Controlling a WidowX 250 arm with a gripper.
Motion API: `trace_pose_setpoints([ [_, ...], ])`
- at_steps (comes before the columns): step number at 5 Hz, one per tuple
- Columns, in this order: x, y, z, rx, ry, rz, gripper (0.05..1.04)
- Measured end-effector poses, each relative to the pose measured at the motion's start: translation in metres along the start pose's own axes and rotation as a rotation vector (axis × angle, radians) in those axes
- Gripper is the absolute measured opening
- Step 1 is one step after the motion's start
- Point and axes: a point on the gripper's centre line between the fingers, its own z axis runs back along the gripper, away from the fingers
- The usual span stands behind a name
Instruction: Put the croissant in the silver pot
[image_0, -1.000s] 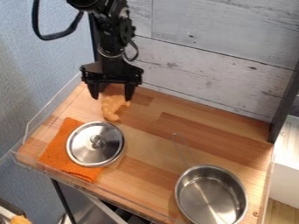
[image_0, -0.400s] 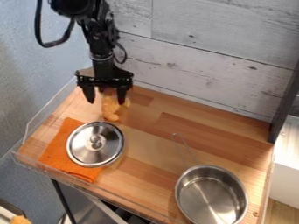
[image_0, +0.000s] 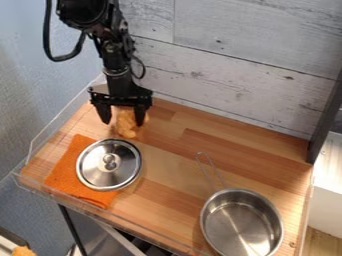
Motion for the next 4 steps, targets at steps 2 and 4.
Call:
trace_pose_setpoints([
  [2,0.0015,-0.0011,-0.0048,0.033,0.007,0.009,0.684],
  [4,-0.0044,-0.0039,-0.0061,0.057,-0.027,-0.014,0.657],
])
